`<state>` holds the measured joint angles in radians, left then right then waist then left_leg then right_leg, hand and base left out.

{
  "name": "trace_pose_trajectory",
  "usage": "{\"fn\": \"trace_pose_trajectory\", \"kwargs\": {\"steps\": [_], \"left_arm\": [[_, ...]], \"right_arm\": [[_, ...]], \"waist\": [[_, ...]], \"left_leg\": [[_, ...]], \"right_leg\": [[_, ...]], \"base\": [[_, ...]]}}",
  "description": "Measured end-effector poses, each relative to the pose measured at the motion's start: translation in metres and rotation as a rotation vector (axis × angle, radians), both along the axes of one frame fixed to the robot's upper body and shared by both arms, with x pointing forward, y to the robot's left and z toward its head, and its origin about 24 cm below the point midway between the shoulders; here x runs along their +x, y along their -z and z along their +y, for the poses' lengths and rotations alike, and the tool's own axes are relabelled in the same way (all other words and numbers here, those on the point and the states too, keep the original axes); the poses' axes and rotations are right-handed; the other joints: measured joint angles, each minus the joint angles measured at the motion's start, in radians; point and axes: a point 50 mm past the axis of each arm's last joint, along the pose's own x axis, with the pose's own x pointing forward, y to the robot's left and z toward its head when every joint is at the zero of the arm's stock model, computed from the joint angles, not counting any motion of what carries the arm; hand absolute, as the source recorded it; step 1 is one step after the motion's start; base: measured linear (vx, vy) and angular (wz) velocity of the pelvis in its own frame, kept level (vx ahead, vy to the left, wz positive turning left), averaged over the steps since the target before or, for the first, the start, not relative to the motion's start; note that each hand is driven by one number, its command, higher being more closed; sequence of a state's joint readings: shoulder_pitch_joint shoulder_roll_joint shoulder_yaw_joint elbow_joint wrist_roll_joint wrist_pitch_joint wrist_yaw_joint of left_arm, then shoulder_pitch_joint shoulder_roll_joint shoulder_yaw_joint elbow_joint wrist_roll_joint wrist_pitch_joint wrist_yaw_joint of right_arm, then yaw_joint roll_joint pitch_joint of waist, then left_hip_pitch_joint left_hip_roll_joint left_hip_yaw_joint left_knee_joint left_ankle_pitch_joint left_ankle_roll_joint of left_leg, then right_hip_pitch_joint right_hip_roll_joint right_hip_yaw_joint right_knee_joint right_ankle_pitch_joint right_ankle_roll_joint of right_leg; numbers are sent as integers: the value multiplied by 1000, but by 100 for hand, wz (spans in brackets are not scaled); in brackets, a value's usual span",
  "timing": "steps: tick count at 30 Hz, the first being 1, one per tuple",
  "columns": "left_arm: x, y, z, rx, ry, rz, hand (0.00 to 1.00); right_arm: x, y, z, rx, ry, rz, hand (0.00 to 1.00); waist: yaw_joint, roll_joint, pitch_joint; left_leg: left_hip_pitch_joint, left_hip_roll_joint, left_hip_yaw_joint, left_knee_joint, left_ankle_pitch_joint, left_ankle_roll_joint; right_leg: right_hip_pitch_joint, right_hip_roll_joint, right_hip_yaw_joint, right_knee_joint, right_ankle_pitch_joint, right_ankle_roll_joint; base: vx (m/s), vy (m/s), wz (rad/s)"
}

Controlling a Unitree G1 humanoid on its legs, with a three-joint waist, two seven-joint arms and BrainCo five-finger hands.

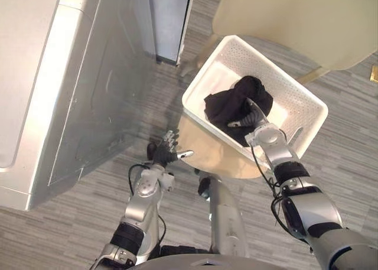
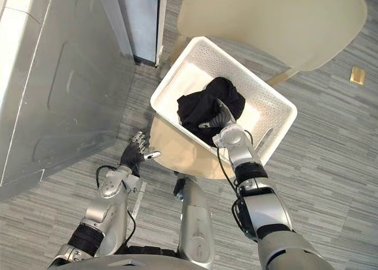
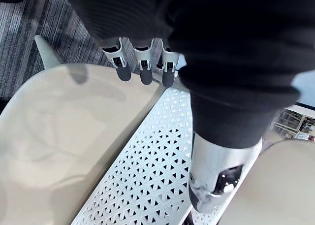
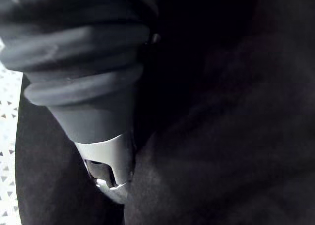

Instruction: Pick up the laundry basket with both hands and put the clothes into the washing machine.

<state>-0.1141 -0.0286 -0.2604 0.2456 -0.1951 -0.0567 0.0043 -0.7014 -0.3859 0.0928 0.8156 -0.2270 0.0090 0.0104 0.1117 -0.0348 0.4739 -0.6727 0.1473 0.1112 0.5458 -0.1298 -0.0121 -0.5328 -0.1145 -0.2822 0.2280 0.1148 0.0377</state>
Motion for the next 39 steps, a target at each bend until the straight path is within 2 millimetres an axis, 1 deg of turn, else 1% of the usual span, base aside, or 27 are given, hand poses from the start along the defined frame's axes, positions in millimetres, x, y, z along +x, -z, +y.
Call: {"fn": "trace_pose_trajectory", "kwargs": {"steps": [5,9,10,12,14,16,18,19,20,22,24,25,26,27,28,29,30,31,32,33,34,35,37,39], "left_arm": [[8,-10,-2,-30,-35,-29,0],[13,-16,-4,-33,-44,-52,0],[14,-18,-5,-35,-46,-56,0],[15,-19,-5,-36,-51,-60,0],[15,-20,-4,-37,-63,-61,0],[15,-20,-3,-38,-67,-61,0],[15,-20,-3,-38,-66,-61,0],[15,-20,-3,-36,-64,-61,0],[14,-18,-1,-31,-65,-57,0],[11,-14,2,-18,-61,-48,0],[3,-6,10,11,-49,-32,0],[0,-4,14,19,-50,-24,0],[-5,2,19,32,-45,-6,0],[-13,12,26,50,-43,27,0],[-22,20,33,61,-49,59,0],[-28,23,36,63,-49,72,0],[-39,29,42,62,-54,96,0],[-43,30,45,60,-58,103,0],[-53,34,49,71,-55,115,0],[-54,34,50,71,-53,117,0],[-57,33,51,79,-43,113,0],[-59,33,52,82,-38,112,0],[-64,26,52,86,-17,81,0],[-67,14,51,79,0,28,0]], "right_arm": [[7,-8,11,53,8,-36,100],[6,-1,20,137,18,-34,100],[4,3,22,157,26,-30,100],[0,5,24,173,21,-47,100],[-10,8,30,202,-3,-72,100],[-27,16,35,227,-34,-91,100],[-38,22,38,247,-41,-93,100],[-43,25,37,264,-35,-95,100],[-51,27,34,283,-27,-99,100],[-59,28,28,295,-6,-114,100],[-73,25,8,313,65,-159,100],[-77,24,3,318,88,-173,100],[-83,23,-6,323,124,-189,100],[-91,26,-15,323,159,-192,100],[-97,29,-20,319,181,-186,100],[-100,30,-22,317,188,-184,100],[-109,32,-25,310,199,-183,100],[-112,31,-27,302,200,-188,100],[-119,23,-31,290,206,-224,100],[-120,21,-32,290,205,-231,100],[-120,16,-32,288,192,-250,100],[-121,13,-32,287,186,-260,100],[-128,3,-30,278,151,-300,100],[-137,-6,-27,272,115,-334,100]], "waist": [[0,0,0],[2,0,0],[6,0,0],[10,1,0],[9,1,0],[12,0,0],[9,0,0],[7,0,0],[6,-1,-1],[1,-1,-1],[-5,-1,-5],[-8,-3,-8],[-10,-3,-27],[-17,-3,-61],[-26,-2,-83],[-29,-2,-95],[-32,-3,-132],[-34,-1,-153],[-39,6,-185],[-40,7,-189],[-48,10,-206],[-51,11,-217],[-59,15,-264],[-64,23,-305]], "left_leg": [[-25,1,0,-10,5,-8],[-16,3,3,-25,16,-10],[-9,4,7,-27,17,-11],[0,8,12,-28,17,-12],[20,14,15,-26,13,-17],[70,24,23,-27,5,-25],[111,30,30,-29,-4,-29],[131,31,34,-34,-9,-37],[155,30,41,-45,-9,-37],[185,29,46,-56,-8,-38],[247,20,56,-91,1,-42],[261,16,58,-102,6,-38],[275,10,61,-117,10,-39],[288,5,65,-134,15,-36],[320,2,69,-153,16,-36],[338,2,74,-160,16,-37],[361,0,79,-173,12,-38],[368,-1,79,-178,11,-40],[396,-3,79,-183,7,-39],[402,-4,79,-184,6,-38],[423,-5,80,-187,2,-38],[434,-7,80,-193,1,-38],[466,-17,83,-220,1,-38],[497,-25,85,-236,-1,-36]], "right_leg": [[-29,0,-3,2,-2,-2],[-29,2,-4,6,-9,-10],[-27,3,-3,10,-12,-13],[-24,4,0,20,-20,-13],[-11,6,1,33,-30,-16],[31,12,9,40,-43,-18],[62,16,18,46,-52,-19],[76,16,21,50,-59,-20],[89,15,25,53,-64,-20],[109,15,28,59,-71,-19],[148,12,39,59,-77,-15],[156,11,43,59,-79,-12],[161,9,48,58,-84,-10],[167,7,50,54,-87,-8],[193,6,52,43,-89,-5],[207,6,53,39,-90,-4],[225,6,55,28,-99,-3],[229,6,56,23,-102,1],[265,9,56,2,-99,1],[271,10,56,-1,-99,2],[295,11,58,-15,-96,6],[307,11,58,-23,-95,9],[342,10,60,-60,-88,18],[376,6,61,-90,-87,19]], "base": [[23,-39,1],[34,-54,1],[32,-57,-4],[27,-60,-4],[20,-59,-4],[6,-59,-9],[-17,-39,-10],[-19,-42,-8],[-11,-34,-5],[-2,-45,-4],[28,-41,-4],[32,-27,-3],[45,-20,-1],[90,-16,-2],[102,-9,-4],[116,-1,-11],[109,5,-11],[161,23,-9],[117,21,-4],[95,30,-3],[23,20,-3],[36,34,-3],[44,36,0],[43,39,2]]}}
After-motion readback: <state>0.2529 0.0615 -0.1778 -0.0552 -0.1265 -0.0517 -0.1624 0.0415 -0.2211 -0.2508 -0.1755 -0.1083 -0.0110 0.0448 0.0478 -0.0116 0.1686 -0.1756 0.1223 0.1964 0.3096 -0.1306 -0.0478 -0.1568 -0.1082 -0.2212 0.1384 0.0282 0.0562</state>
